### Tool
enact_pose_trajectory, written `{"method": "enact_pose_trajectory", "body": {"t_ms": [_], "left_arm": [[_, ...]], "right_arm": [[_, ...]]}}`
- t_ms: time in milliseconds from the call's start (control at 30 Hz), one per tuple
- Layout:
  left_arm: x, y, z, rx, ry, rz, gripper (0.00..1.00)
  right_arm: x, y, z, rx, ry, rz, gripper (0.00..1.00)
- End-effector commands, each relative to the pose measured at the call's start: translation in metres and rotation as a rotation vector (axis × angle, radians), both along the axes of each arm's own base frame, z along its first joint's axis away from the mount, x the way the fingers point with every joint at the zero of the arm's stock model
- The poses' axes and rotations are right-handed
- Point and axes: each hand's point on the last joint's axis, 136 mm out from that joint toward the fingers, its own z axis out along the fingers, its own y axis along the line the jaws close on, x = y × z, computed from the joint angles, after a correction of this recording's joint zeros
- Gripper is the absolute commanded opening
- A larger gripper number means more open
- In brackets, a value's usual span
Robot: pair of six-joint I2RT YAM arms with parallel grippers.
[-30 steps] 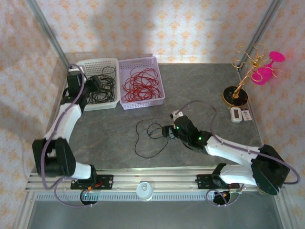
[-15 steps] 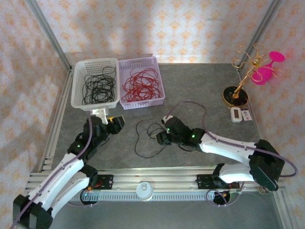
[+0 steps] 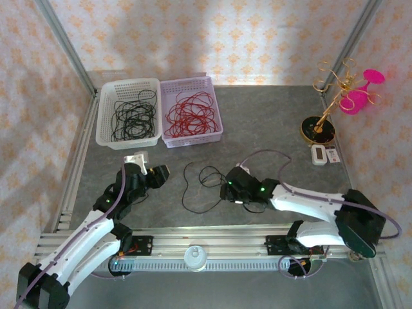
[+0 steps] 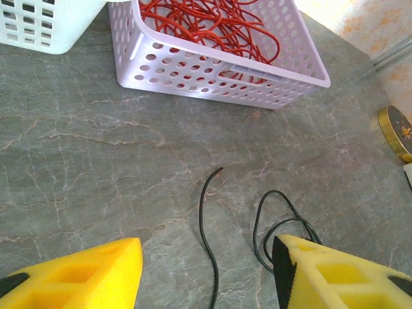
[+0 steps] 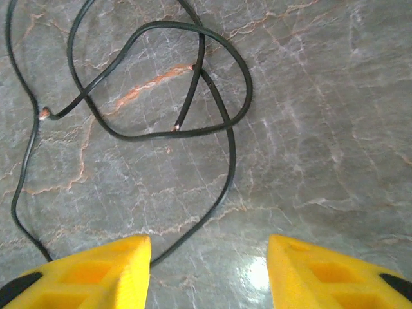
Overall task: Untangle the cables
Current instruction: Pick up the cable.
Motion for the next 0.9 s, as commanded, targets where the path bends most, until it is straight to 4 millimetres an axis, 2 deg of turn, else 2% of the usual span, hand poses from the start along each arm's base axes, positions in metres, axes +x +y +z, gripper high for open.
{"method": "enact_pose_trajectory", "body": {"t_ms": [0, 200, 467, 600, 733, 800, 867], "left_arm": [[-0.002, -0.001, 0.001, -0.006, -0.002, -0.005, 0.57], [-0.001, -0.001, -0.001, -0.003, 0.000, 0.000, 0.57], [0.002, -0.002, 0.000, 0.028, -0.010, -0.015, 0.57], [0.004, -0.003, 0.002, 0.025, -0.016, -0.018, 0.57], [0.002, -0.004, 0.008, 0.023, -0.026, -0.031, 0.58], [0.002, -0.005, 0.013, 0.021, -0.043, -0.039, 0.58], [0.002, -0.009, 0.021, 0.010, -0.065, -0.059, 0.58]], "right_arm": [[0.011, 0.009, -0.002, -0.022, -0.009, -0.017, 0.46], [0.020, 0.010, -0.017, -0.110, -0.017, -0.019, 0.39], [0.008, 0.011, -0.041, -0.141, 0.025, -0.019, 0.30], [0.006, 0.016, -0.045, -0.141, 0.019, -0.028, 0.15], [0.014, 0.007, -0.029, -0.162, -0.044, -0.065, 0.03], [0.022, 0.000, -0.009, -0.170, -0.111, -0.084, 0.00], [0.032, -0.006, 0.020, -0.166, -0.200, -0.095, 0.00]]}}
